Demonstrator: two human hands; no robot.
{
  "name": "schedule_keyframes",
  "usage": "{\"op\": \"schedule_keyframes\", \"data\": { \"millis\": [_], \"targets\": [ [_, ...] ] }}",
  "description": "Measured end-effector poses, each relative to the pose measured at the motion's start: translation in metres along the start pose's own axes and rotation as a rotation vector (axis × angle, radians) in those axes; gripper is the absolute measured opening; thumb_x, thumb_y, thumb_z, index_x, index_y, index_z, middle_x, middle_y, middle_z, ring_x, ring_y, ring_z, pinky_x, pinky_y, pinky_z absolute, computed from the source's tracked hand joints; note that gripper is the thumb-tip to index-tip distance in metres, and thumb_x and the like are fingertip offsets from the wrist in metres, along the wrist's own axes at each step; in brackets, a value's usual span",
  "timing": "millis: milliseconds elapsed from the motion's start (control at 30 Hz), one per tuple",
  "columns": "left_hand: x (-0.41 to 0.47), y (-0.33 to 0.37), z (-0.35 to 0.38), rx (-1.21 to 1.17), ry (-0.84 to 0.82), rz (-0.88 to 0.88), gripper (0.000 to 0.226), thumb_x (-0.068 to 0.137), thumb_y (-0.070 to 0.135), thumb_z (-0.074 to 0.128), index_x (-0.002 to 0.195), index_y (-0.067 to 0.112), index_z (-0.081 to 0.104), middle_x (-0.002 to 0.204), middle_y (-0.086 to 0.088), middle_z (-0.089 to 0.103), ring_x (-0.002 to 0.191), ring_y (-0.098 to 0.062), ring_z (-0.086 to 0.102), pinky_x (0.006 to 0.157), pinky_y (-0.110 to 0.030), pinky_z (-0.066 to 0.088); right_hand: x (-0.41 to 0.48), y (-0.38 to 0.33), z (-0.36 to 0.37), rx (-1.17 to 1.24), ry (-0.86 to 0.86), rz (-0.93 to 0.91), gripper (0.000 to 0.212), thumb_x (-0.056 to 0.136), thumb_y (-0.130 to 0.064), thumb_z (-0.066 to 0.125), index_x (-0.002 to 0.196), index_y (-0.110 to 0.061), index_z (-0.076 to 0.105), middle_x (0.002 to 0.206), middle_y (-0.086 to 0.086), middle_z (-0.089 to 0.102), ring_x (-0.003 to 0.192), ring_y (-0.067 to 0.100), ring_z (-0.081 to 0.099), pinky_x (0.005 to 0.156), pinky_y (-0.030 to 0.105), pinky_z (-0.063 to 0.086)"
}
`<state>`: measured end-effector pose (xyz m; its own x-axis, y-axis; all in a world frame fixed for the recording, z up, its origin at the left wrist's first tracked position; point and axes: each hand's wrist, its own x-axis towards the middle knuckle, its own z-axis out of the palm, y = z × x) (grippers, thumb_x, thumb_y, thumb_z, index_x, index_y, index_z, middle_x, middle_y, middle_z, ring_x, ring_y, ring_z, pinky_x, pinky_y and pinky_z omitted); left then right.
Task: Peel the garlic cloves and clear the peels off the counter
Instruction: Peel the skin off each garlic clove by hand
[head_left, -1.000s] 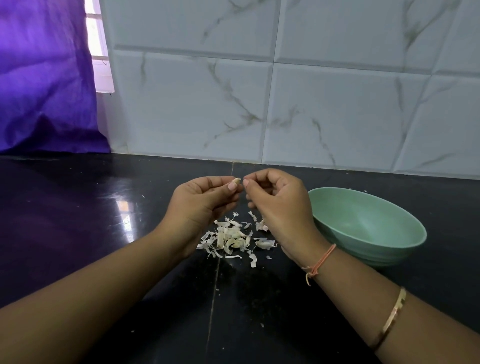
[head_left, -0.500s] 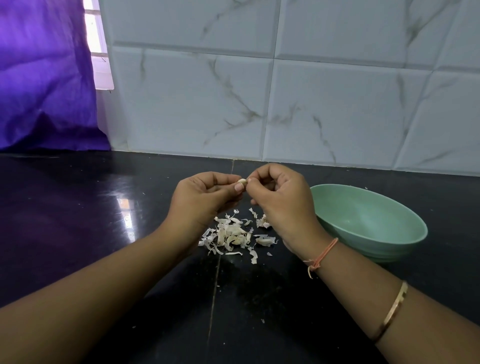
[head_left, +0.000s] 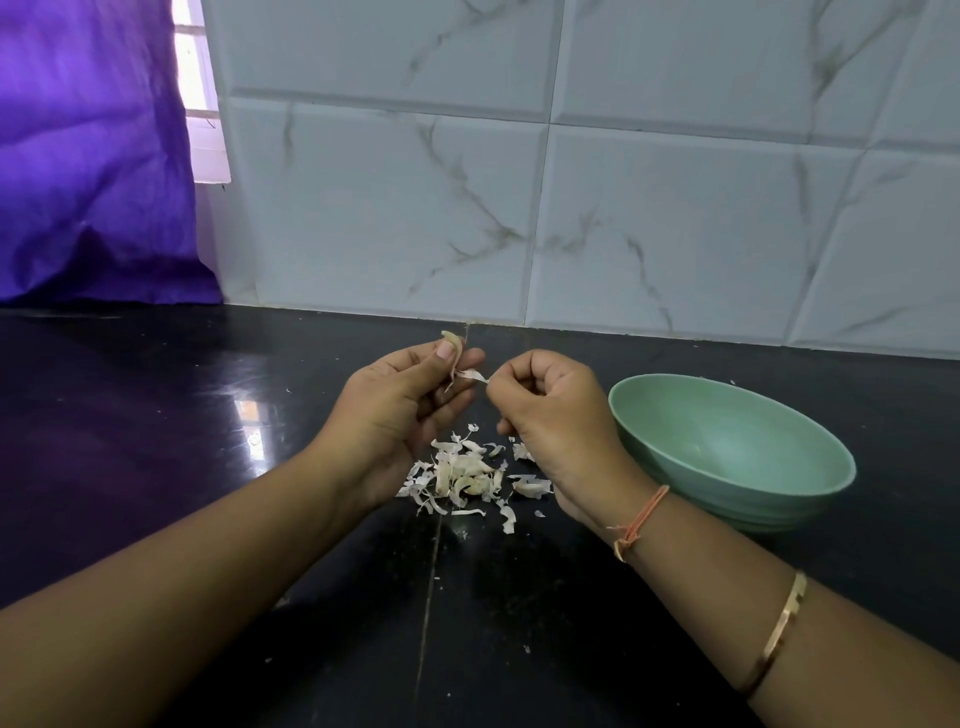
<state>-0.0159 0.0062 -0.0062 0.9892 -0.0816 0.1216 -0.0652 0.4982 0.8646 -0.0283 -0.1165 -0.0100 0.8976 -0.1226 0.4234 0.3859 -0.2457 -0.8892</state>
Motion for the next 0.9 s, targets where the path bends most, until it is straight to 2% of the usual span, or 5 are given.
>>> {"op": "schedule_keyframes", "data": {
  "millis": [267, 500, 633, 767, 900],
  "targets": [
    [0.005, 0.002, -0.005, -0.059, 0.132, 0.016, 0.008, 0.092, 0.02, 0.053, 0.091, 0.015, 0.059, 0.059, 0.009, 0.062, 0.053, -0.001, 0.058, 0.062, -0.017, 0.055, 0.001, 0.001, -0.002, -0.053, -0.004, 0.038, 0.01, 0.077, -0.009, 0.06, 0.068, -0.011, 0.06, 0.053, -0.005, 0.055, 0.052, 0.012, 0.053, 0.058, 0.031, 0.047],
    [0.0, -0.008, -0.003, 0.301, 0.061, 0.122, 0.008, 0.087, 0.01, 0.059, 0.087, 0.013, 0.066, 0.07, 0.001, 0.065, 0.064, -0.005, 0.059, 0.064, -0.015, 0.054, 0.004, 0.011, -0.001, -0.211, -0.064, 0.139, 0.019, 0.089, -0.016, 0.049, 0.083, -0.002, 0.061, 0.067, 0.005, 0.063, 0.056, 0.02, 0.062, 0.07, 0.047, 0.056],
    [-0.002, -0.008, -0.002, 0.347, 0.033, 0.171, 0.008, 0.082, 0.008, 0.064, 0.087, 0.012, 0.069, 0.071, 0.0, 0.07, 0.064, -0.004, 0.063, 0.066, -0.015, 0.054, 0.005, 0.011, -0.005, -0.24, -0.014, 0.041, 0.018, 0.083, -0.02, 0.065, 0.071, -0.013, 0.055, 0.065, 0.008, 0.068, 0.063, 0.026, 0.067, 0.071, 0.047, 0.055],
    [-0.001, -0.006, -0.002, 0.346, 0.044, 0.181, 0.01, 0.082, 0.005, 0.065, 0.091, 0.005, 0.067, 0.072, -0.001, 0.07, 0.061, -0.002, 0.062, 0.062, -0.013, 0.053, 0.007, 0.008, -0.007, -0.144, 0.013, -0.014, 0.018, 0.086, -0.004, 0.059, 0.076, -0.02, 0.058, 0.072, 0.005, 0.066, 0.066, 0.021, 0.066, 0.074, 0.045, 0.056],
    [-0.002, -0.006, -0.002, 0.354, 0.041, 0.184, 0.008, 0.081, 0.005, 0.066, 0.089, 0.005, 0.067, 0.072, -0.003, 0.069, 0.06, -0.003, 0.061, 0.063, -0.014, 0.053, 0.005, 0.002, -0.009, -0.066, 0.033, -0.097, 0.015, 0.089, -0.011, 0.058, 0.078, -0.02, 0.063, 0.072, 0.002, 0.068, 0.07, 0.022, 0.067, 0.074, 0.043, 0.057]
  ]
}}
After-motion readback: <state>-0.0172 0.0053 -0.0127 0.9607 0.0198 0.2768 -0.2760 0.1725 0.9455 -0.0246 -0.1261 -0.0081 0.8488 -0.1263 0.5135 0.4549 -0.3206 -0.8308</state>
